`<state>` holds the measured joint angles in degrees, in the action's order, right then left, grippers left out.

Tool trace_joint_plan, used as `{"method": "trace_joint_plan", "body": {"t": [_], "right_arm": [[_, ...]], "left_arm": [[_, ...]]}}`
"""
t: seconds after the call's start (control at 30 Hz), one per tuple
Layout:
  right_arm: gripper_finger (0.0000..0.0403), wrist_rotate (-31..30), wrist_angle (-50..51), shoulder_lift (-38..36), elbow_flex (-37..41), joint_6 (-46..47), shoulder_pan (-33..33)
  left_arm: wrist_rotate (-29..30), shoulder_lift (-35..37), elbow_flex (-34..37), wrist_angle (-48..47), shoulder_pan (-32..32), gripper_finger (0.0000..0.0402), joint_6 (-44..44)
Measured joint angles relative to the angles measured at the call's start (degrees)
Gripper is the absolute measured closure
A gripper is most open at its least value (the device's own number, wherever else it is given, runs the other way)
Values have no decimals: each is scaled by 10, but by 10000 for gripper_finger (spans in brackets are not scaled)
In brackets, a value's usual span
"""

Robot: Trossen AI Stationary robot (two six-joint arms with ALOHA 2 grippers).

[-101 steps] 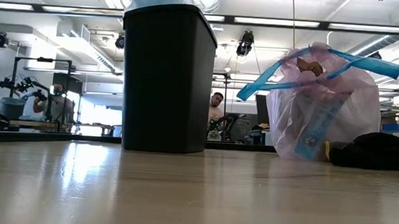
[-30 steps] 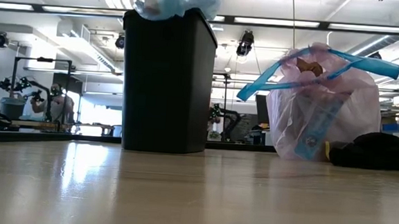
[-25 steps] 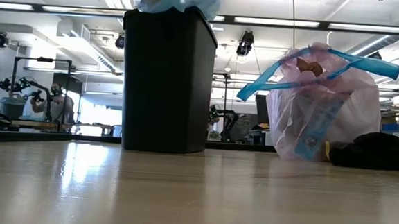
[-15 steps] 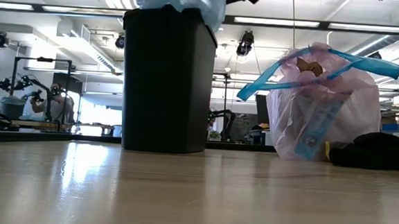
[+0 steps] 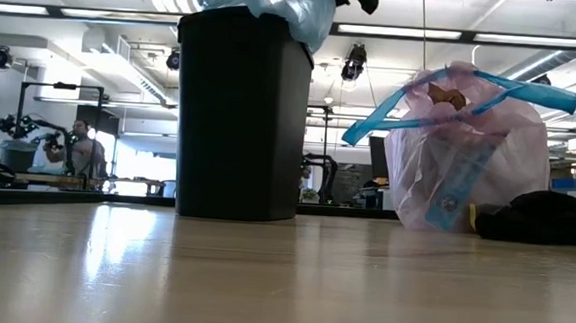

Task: Place trash/remove bag and relplace
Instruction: Insert the new blue trash bag into the trash bin

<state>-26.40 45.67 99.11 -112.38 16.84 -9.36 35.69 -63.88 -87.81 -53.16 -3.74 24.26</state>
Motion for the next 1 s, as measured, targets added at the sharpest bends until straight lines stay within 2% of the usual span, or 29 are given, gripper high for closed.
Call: {"method": "trace_joint_plan", "body": {"t": [0.07,0.27,0.47,0.63,0.73,0.87,1.0], "right_arm": [[386,-1,-1,-1,-12,-15,3],[400,-1,3,-2,-47,-59,13],[402,6,46,-2,-48,-55,15],[402,43,47,-6,-48,-79,25],[402,44,46,-12,-48,-91,26],[402,44,43,-18,-53,-108,27],[402,46,45,-29,-53,-126,29]], "left_arm": [[-26,1,18,2,-2,90,20],[-20,-7,85,4,-3,91,56],[-24,-7,148,7,-9,90,88],[-42,-7,175,86,-10,90,97],[-64,-12,181,144,-10,97,99],[-67,-21,177,161,-10,150,93],[-64,-36,164,162,-10,254,93]]}}
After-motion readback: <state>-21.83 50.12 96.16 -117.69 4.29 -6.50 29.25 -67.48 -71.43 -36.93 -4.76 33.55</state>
